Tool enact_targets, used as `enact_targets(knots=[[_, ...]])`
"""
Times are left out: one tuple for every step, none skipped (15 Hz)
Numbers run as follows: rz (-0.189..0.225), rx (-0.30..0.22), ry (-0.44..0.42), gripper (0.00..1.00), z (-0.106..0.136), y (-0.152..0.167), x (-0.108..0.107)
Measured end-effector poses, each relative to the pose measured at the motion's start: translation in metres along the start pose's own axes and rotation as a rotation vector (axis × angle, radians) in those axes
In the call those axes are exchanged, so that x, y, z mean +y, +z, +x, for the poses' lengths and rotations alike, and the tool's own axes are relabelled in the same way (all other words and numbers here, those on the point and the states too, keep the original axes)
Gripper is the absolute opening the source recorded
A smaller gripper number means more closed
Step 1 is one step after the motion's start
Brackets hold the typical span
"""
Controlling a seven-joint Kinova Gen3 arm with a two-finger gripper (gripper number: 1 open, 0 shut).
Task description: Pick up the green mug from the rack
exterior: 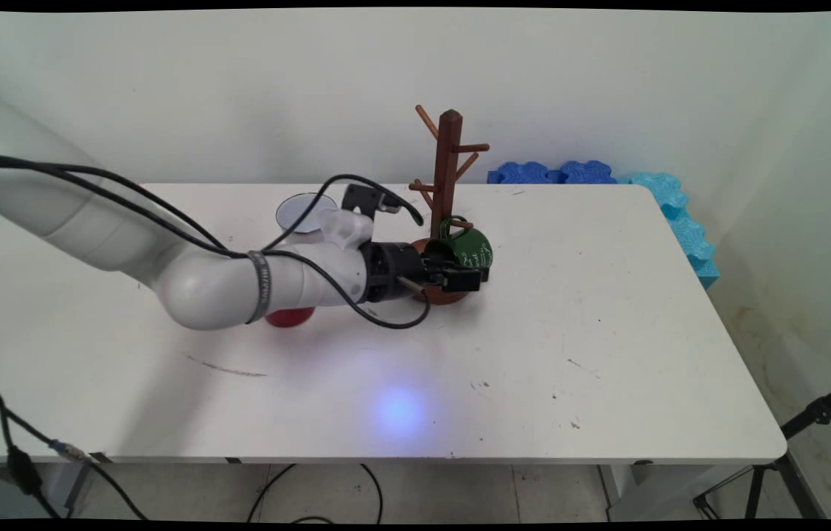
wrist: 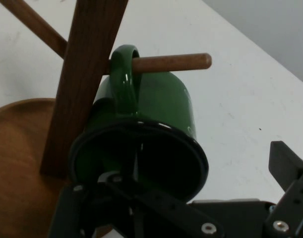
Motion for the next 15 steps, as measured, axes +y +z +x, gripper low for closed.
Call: enact_targets(knots=[[0.000, 0.002, -0.002, 1.00, -0.001, 0.002, 0.000], [0.000, 0.005, -0.005, 1.00, -0.002, 0.006, 0.000], [0.000, 0.006, -0.006, 1.00, -0.003, 0.007, 0.000], [-0.001, 0.009, -0.008, 1.00, -0.004, 0.011, 0.000], [-0.001, 0.011, -0.010, 1.00, -0.005, 0.013, 0.000], [-0.002, 0.013, -0.012, 1.00, -0.006, 0.016, 0.000], [-0.003, 0.014, -0.014, 1.00, -0.007, 0.017, 0.000], [-0.004, 0.017, -0.016, 1.00, -0.007, 0.020, 0.000], [-0.004, 0.018, -0.017, 1.00, -0.008, 0.021, 0.001], [-0.005, 0.021, -0.020, 1.00, -0.008, 0.024, 0.001], [-0.006, 0.023, -0.022, 1.00, -0.008, 0.027, 0.001], [-0.007, 0.026, -0.024, 1.00, -0.009, 0.029, 0.001], [-0.008, 0.028, -0.025, 1.00, -0.009, 0.031, 0.001], [-0.008, 0.028, -0.025, 1.00, -0.009, 0.032, 0.001], [-0.009, 0.030, -0.025, 0.00, -0.009, 0.033, 0.001]])
